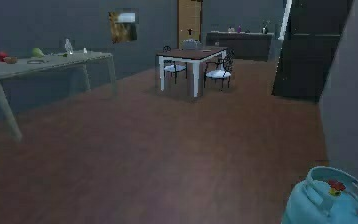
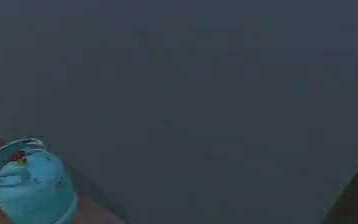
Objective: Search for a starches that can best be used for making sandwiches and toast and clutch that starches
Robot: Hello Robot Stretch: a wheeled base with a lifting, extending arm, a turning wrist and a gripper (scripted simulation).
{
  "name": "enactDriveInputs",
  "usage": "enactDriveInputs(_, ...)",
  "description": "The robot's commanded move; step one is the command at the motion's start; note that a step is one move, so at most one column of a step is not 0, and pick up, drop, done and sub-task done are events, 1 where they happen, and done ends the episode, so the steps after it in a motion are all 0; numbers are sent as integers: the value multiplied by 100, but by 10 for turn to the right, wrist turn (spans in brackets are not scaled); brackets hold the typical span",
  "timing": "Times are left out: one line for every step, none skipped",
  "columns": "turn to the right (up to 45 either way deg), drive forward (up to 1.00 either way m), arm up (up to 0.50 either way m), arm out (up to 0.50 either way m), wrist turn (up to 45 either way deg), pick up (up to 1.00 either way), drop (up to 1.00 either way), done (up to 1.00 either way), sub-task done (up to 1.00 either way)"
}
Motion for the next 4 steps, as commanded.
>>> enactDriveInputs(150,0,0,0,0,0,0,0,0)
enactDriveInputs(0,100,0,0,0,0,0,0,0)
enactDriveInputs(60,0,0,0,0,0,0,0,0)
enactDriveInputs(0,5,0,0,0,0,0,0,0)
